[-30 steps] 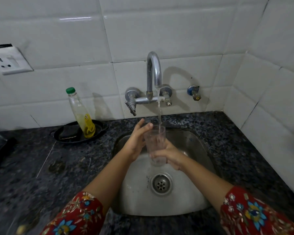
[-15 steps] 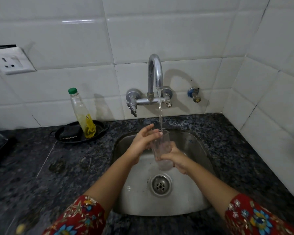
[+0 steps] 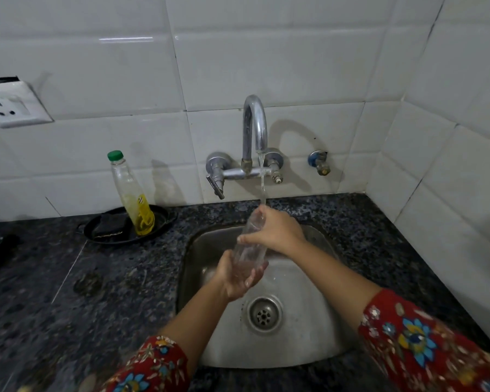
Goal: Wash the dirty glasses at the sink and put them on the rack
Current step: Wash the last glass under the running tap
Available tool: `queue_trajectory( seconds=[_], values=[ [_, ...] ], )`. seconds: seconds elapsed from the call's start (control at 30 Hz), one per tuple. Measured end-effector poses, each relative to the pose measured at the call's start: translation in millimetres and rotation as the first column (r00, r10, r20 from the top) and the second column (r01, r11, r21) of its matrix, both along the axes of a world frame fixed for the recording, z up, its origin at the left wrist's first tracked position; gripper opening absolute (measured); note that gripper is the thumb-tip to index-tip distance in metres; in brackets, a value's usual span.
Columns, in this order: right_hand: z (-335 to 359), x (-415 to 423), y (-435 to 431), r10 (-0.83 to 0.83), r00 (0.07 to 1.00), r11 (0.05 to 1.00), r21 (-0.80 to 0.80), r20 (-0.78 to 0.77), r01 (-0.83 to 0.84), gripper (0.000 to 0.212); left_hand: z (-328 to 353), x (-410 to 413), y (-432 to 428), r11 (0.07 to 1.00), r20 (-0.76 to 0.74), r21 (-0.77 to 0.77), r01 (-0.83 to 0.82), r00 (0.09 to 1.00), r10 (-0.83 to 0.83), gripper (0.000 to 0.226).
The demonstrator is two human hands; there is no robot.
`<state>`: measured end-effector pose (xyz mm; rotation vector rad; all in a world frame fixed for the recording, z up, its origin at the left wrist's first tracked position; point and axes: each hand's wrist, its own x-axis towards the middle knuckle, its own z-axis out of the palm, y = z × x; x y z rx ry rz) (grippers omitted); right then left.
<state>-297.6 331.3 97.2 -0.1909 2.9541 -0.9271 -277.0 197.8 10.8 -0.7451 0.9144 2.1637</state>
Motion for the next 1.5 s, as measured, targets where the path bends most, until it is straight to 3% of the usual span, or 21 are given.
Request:
queue_trajectory(
  seconds=[0.13,0.37,0.5,0.6,0.67,0.73,0.8,0.83,0.9,0.97,1.03,1.1,1.17,1.27,1.37,1.43,1.5],
  values=[
    [18,-14,-19,-0.011,0.999,1.0,-0.018,-0.043,0.01,0.073,8,-10,8,0.998,-0.007,0.051,-0.031,0.999,0.031,0.077],
    [17,10,11,0.014,0.999,0.994,-0.112,-0.029,-0.018,0.073,25,-15,6,0.964,-0.177,-0.025,-0.265,0.95,0.256,0.057],
    [-13,35,31,0.028,1.0,0.999,-0.042,0.004,-0.028,0.069,41,-17,13,0.976,-0.311,-0.082,-0.203,0.935,0.169,0.063],
    [-42,44,33,-0.029,0.994,1.0,-0.006,0.107,0.03,0.062,42,-15,24,0.933,-0.409,-0.318,-0.168,0.912,0.025,0.056],
    [-52,47,35,-0.008,0.964,0.963,-0.259,0.266,0.08,0.048,43,-14,26,0.893,-0.451,-0.426,-0.141,0.889,-0.074,0.041],
    [-52,51,41,0.198,0.841,0.769,-0.612,0.504,0.186,0.03,41,-15,21,0.938,-0.467,-0.348,-0.009,0.869,-0.165,0.059],
    [-54,56,45,0.383,0.727,0.596,-0.753,0.571,0.277,0.032,42,-13,18,0.957,-0.515,-0.28,0.074,0.83,-0.215,0.06],
    [-56,56,42,0.372,0.744,0.595,-0.758,0.554,0.267,0.039,40,-13,18,0.945,-0.549,-0.322,0.059,0.802,-0.237,0.049],
    [-61,52,29,0.15,0.874,0.694,-0.679,0.463,0.24,0.053,44,-12,22,0.888,-0.603,-0.457,-0.052,0.752,-0.266,0.023],
    [-61,49,18,-0.001,0.937,0.741,-0.629,0.348,0.234,0.06,53,-9,26,0.854,-0.62,-0.514,-0.081,0.723,-0.305,0.017],
    [-61,46,15,0.052,0.934,0.673,-0.703,0.355,0.23,0.054,58,-14,19,0.874,-0.609,-0.486,-0.005,0.719,-0.334,0.02],
    [-59,44,20,0.09,0.905,0.613,-0.74,0.415,0.279,0.048,69,-15,10,0.902,-0.557,-0.426,-0.066,0.805,-0.204,0.018],
    [-55,38,24,0.051,0.908,0.601,-0.739,0.416,0.304,0.051,74,-20,2,0.832,-0.575,-0.475,-0.286,0.816,-0.047,0.025],
    [-46,30,17,-0.006,0.921,0.604,-0.732,0.39,0.314,0.055,92,-30,-1,0.686,-0.706,-0.526,-0.504,0.708,-0.022,0.037],
    [-46,39,9,0.109,0.917,0.642,-0.731,0.385,0.231,0.063,104,-45,-1,0.626,-0.732,-0.563,-0.54,0.677,-0.075,0.068],
    [-57,46,13,0.12,0.919,0.696,-0.692,0.376,0.192,0.067,108,-47,0,0.601,-0.746,-0.567,-0.563,0.66,-0.087,0.068],
    [-63,46,22,0.037,0.924,0.692,-0.677,0.381,0.252,0.066,106,-45,2,0.58,-0.733,-0.593,-0.559,0.673,-0.1,0.07]
  ],
)
